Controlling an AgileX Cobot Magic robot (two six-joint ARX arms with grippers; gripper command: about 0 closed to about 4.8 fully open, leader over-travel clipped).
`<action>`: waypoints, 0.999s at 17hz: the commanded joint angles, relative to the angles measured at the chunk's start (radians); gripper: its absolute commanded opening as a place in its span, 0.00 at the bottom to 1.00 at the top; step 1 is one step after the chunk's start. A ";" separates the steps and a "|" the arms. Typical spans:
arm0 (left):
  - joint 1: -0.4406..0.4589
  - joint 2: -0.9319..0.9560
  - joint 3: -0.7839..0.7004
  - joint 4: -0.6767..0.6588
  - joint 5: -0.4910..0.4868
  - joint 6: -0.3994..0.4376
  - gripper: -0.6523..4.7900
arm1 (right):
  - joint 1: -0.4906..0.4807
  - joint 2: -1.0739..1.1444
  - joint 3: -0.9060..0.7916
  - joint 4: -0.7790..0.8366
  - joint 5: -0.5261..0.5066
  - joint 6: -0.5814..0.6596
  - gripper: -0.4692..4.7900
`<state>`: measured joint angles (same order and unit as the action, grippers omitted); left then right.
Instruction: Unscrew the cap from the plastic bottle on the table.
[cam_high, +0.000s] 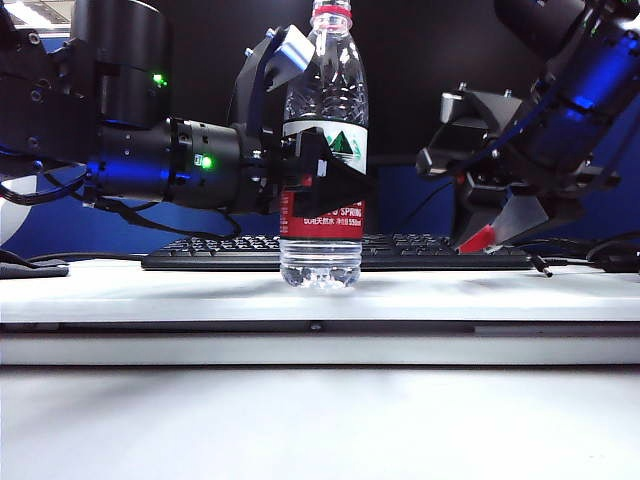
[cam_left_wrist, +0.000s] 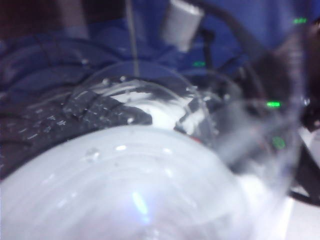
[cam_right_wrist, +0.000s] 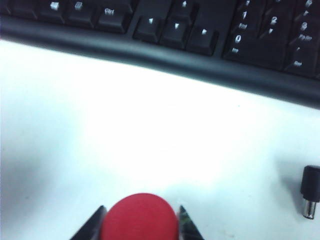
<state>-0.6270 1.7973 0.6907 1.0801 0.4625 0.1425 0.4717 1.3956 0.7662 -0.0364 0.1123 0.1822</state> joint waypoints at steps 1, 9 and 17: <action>-0.001 -0.007 0.009 0.037 -0.026 0.007 0.61 | 0.000 -0.006 0.005 0.027 0.002 0.002 0.53; -0.001 -0.006 0.024 0.035 -0.045 0.007 0.61 | 0.000 -0.067 0.006 0.048 -0.005 0.024 0.54; -0.003 0.089 0.043 0.038 -0.056 -0.029 0.61 | 0.000 -0.459 0.011 0.056 0.072 -0.033 0.53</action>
<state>-0.6273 1.8675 0.7307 1.1294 0.4026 0.1326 0.4717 0.9672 0.7742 0.0044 0.1802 0.1795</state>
